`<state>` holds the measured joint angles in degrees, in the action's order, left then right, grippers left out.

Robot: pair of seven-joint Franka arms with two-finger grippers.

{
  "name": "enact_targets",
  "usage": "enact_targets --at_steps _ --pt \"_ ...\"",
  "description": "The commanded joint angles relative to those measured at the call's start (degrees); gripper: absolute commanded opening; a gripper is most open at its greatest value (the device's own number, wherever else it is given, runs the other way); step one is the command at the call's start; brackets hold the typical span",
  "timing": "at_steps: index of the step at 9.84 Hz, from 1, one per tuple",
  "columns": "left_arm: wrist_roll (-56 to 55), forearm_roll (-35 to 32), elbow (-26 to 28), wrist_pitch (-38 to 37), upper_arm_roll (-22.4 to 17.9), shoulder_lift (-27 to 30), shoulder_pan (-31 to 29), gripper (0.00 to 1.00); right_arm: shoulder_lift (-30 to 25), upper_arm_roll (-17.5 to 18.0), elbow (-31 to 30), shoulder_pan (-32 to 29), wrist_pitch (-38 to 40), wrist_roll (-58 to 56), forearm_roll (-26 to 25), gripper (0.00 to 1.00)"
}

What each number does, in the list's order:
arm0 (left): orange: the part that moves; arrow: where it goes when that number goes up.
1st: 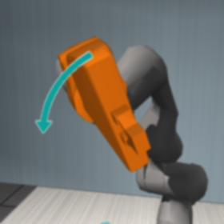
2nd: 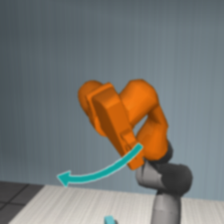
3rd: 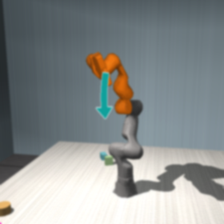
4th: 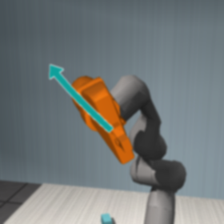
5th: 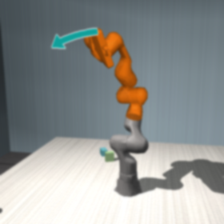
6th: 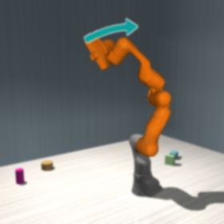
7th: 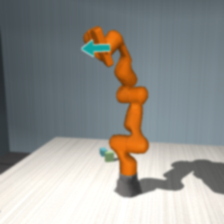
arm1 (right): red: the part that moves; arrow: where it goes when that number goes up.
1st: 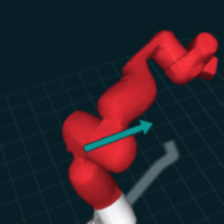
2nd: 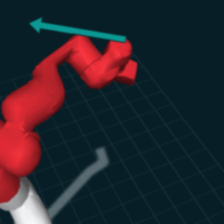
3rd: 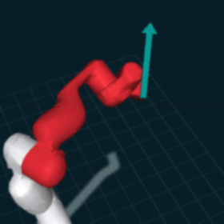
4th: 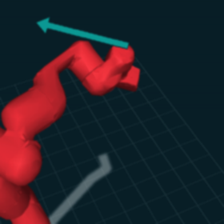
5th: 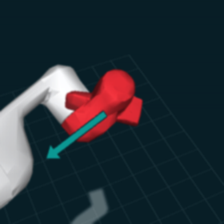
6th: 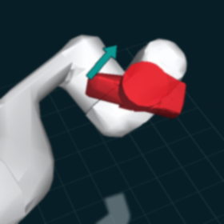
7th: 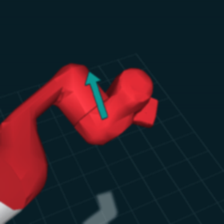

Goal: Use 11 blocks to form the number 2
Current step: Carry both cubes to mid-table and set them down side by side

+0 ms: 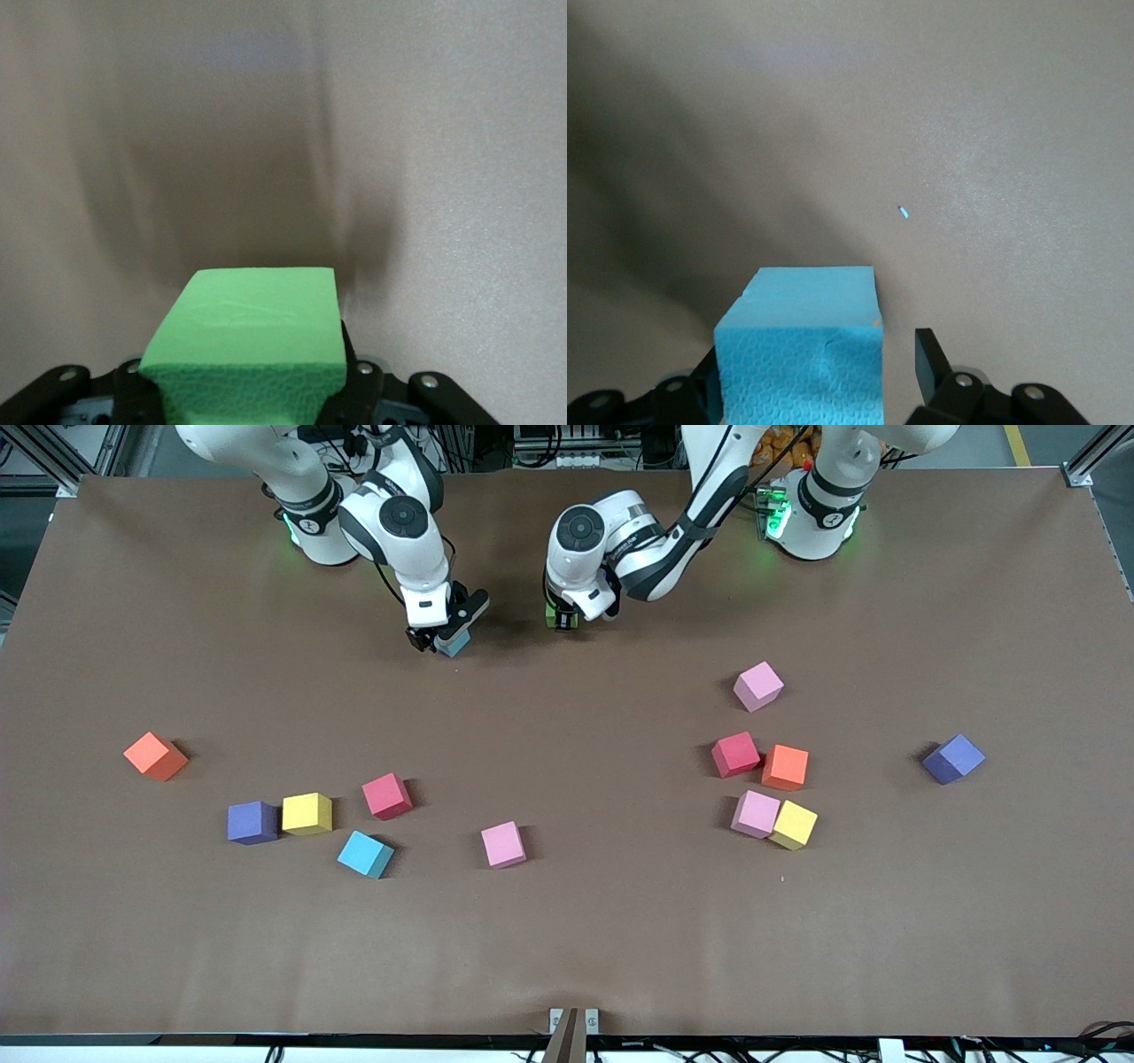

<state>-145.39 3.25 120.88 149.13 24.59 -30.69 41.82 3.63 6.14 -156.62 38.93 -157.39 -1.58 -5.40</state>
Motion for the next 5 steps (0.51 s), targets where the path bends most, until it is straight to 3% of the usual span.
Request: enact_targets --at_steps 1,2,3,5 --pt "-1.39 -2.80 -0.29 -0.77 -0.60 -0.60 0.37 0.14 -0.12 0.36 -0.62 0.70 -0.99 1.67 -1.20 0.42" --pt "-1.13 -2.98 -0.29 -0.77 -0.51 -0.60 0.37 0.76 -0.12 0.45 -0.53 1.32 -1.08 1.67 -1.20 0.28" --pt "-1.04 -3.85 -0.29 -0.86 -0.51 -0.52 0.37 1.00 -0.12 0.45 -0.36 1.41 -0.99 1.67 -1.20 0.21" --pt "-1.39 -4.04 -0.38 -0.95 -0.34 -0.08 0.02 1.00 -0.12 0.63 0.34 2.46 -0.99 1.49 -1.20 0.18"
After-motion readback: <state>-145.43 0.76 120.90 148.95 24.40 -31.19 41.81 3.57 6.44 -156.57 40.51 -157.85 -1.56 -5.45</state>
